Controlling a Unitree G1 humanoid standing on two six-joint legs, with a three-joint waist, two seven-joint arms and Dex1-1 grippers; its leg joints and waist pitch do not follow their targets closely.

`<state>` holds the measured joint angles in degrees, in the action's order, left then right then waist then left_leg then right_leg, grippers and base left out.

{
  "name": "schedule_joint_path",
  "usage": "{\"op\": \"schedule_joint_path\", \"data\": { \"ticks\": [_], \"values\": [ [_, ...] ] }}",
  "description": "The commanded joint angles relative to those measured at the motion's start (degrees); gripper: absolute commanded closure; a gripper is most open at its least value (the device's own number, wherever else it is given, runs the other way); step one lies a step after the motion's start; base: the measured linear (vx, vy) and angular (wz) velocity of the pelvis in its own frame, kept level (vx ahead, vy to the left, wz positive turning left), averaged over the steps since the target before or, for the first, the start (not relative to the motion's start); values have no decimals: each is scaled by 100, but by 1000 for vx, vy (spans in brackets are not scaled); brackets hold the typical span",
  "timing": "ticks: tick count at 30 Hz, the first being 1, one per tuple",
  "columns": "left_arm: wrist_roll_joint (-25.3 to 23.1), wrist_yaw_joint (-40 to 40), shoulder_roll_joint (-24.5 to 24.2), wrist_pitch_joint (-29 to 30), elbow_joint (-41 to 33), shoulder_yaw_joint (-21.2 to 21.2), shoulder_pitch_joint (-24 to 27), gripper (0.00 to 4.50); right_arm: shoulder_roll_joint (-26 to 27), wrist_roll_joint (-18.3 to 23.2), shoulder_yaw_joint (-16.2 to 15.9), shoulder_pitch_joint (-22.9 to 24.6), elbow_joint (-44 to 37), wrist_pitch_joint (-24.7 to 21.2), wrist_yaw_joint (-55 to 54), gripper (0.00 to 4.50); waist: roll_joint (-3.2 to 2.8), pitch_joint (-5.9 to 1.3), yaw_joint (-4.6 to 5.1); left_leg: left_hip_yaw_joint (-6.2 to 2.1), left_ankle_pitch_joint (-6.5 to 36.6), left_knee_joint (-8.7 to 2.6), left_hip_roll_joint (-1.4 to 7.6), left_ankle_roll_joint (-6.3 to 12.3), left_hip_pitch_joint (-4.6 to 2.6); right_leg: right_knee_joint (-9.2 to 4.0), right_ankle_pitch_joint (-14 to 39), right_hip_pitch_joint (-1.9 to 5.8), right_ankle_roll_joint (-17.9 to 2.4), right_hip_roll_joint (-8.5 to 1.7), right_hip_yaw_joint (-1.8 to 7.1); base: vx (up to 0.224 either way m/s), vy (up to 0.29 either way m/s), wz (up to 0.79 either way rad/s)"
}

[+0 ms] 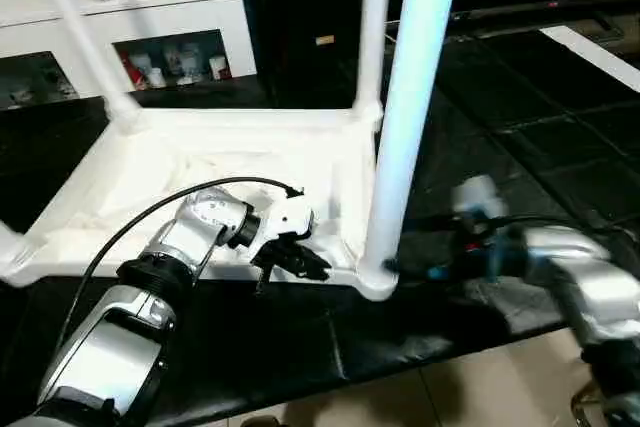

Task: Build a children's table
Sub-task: Rotate leg to tighten

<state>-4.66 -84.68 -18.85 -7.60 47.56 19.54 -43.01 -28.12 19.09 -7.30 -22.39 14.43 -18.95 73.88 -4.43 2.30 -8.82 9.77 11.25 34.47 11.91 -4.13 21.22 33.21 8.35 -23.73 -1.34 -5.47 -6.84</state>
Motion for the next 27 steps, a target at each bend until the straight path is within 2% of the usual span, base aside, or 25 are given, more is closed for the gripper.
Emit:
{"op": "schedule_joint_path", "data": {
  "ticks": [1, 2, 5, 6, 7, 12, 13, 14, 15, 16, 21, 22, 24, 25, 27],
  "values": [
    [45, -253, 9, -127, -266, 141, -42, 450, 0, -158, -207, -233, 212, 112, 266, 41, 154, -438, 40, 7, 552, -349, 155, 591, -40, -287, 1321, 358, -1078, -341, 282, 0, 0, 0],
    [43, -249, 13, -127, -270, 144, -42, 450, -3, -202, -268, -281, 273, 130, 325, 67, 147, -441, 35, 6, 552, -345, 150, 583, -44, -278, 1331, 356, -1086, -340, 278, 0, 0, 0],
    [36, -247, 14, -127, -325, 142, -6, 450, -2, -298, -427, -411, 473, 206, 474, 77, 185, -444, 27, 10, 460, -340, 152, 601, -41, -273, 1299, 364, -1055, -341, 291, 0, 0, 0],
    [38, -243, 12, -127, -337, 142, 7, 450, 9, -304, -446, -442, 518, 218, 495, 86, 169, -452, 23, 5, 438, -337, 155, 603, -41, -255, 1268, 364, -1076, -347, 288, 0, 0, 0],
    [40, -240, 10, -127, -347, 142, 20, 450, 15, -307, -459, -458, 544, 228, 508, 110, 181, -446, 29, 5, 418, -340, 160, 609, -36, -256, 1239, 360, -1074, -337, 289, 0, 0, 0],
    [24, -181, 0, -141, -340, 138, 48, 450, 36, -271, -512, -564, 651, 232, 653, 130, 191, -451, 27, 9, 391, -330, 152, 643, -33, -243, 1157, 364, -1108, -337, 293, 0, 0, 0],
    [14, -130, -13, -149, -334, 140, 54, 450, 40, -274, -545, -608, 713, 267, 755, 148, 224, -449, 31, 15, 409, -330, 151, 648, -32, -246, 1197, 365, -1096, -335, 292, 0, 0, 0],
    [11, -106, -16, -149, -329, 139, 52, 450, 43, -276, -557, -626, 745, 293, 799, 165, 214, -451, 25, 11, 413, -329, 150, 645, -32, -236, 1212, 367, -1099, -339, 291, 0, 0, 0],
    [10, -90, -19, -145, -331, 138, 51, 450, 42, -275, -561, -636, 759, 298, 823, 168, 238, -447, 25, 15, 407, -329, 151, 638, -30, -247, 1251, 363, -1079, -340, 295, 0, 0, 0],
    [10, -67, -21, -136, -333, 135, 47, 450, 43, -278, -569, -653, 796, 309, 867, 178, 217, -444, 20, 12, 424, -332, 156, 609, -41, -252, 1305, 351, -1074, -339, 295, 0, 0, 0],
    [-6, 2, -25, -127, -330, 122, 49, 450, 71, -278, -601, -662, 856, 335, 944, 222, 237, -443, 16, 13, 461, -331, 151, 577, -37, -248, 1309, 357, -1073, -340, 298, 0, 0, 0],
    [-13, 29, -24, -117, -329, 119, 49, 450, 89, -278, -621, -642, 860, 328, 982, 233, 216, -444, 11, 10, 469, -331, 151, 573, -40, -246, 1318, 356, -1076, -340, 298, 0, 0, 0],
    [-21, 60, -20, -102, -321, 118, 43, 450, 99, -287, -631, -630, 865, 331, 1022, 241, 219, -443, 11, 13, 485, -330, 146, 570, -39, -255, 1324, 358, -1071, -336, 296, 0, 0, 0],
    [-29, 95, -13, -90, -298, 111, 36, 450, 103, -289, -632, -622, 864, 336, 1024, 243, 193, -445, 6, 7, 493, -333, 151, 561, -42, -249, 1325, 356, -1074, -335, 294, 0, 0, 0],
    [-41, 172, 3, -81, -230, 91, 19, 450, 118, -284, -639, -589, 848, 339, 1020, 246, 205, -449, 7, 7, 498, -331, 153, 555, -45, -249, 1282, 359, -1087, -332, 294, 0, 0, 0]
  ]
}}
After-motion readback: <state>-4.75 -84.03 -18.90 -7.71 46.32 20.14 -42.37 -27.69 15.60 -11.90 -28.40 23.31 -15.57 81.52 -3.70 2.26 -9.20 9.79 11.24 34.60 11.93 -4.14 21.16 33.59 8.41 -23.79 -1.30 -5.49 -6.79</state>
